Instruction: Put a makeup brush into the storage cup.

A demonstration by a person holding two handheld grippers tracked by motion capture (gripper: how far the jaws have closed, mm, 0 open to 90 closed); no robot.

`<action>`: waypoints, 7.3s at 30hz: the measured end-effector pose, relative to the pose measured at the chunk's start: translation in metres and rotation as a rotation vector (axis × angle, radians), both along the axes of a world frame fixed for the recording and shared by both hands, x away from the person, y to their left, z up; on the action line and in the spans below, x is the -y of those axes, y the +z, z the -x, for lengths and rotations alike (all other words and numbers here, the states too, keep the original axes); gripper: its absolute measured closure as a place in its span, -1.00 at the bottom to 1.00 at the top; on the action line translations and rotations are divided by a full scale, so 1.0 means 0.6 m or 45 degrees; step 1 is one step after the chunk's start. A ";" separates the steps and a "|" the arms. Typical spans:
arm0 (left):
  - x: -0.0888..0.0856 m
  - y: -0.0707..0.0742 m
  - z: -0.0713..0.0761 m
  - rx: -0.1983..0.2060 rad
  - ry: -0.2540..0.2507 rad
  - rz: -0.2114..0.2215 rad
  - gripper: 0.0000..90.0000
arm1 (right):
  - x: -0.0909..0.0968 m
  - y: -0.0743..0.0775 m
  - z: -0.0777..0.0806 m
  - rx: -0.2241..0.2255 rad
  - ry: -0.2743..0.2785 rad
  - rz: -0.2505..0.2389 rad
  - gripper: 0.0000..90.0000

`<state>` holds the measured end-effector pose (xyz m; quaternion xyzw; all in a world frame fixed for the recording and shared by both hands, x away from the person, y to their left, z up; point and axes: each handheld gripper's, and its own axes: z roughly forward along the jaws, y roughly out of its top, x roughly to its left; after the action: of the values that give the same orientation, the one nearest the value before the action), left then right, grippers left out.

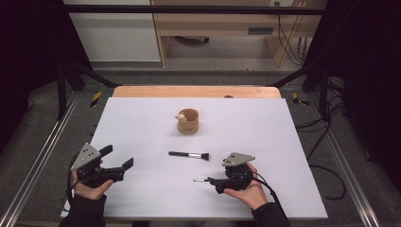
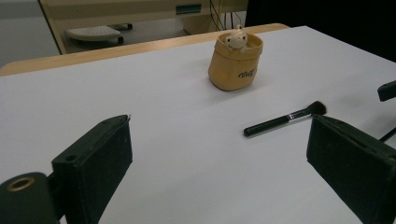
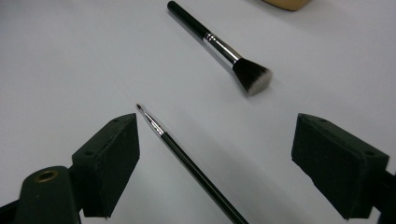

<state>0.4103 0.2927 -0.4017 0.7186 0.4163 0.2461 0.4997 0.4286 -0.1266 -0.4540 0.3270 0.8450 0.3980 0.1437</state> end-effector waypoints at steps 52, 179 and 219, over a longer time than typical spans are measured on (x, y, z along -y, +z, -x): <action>0.002 0.001 0.001 0.001 -0.012 -0.007 -0.86 | -0.020 -0.030 -0.003 -0.120 0.056 0.168 0.72; 0.019 -0.001 0.001 -0.020 -0.049 -0.021 -0.85 | -0.041 0.092 -0.048 -0.207 0.077 0.198 0.91; 0.107 0.016 -0.002 -0.022 -0.131 0.057 -0.83 | 0.018 0.088 -0.022 0.065 0.000 -0.298 0.91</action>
<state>0.4116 0.2285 -0.3922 0.7298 0.3884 0.2045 0.5242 0.4415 -0.1372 -0.4015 0.3312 0.7889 0.5021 0.1261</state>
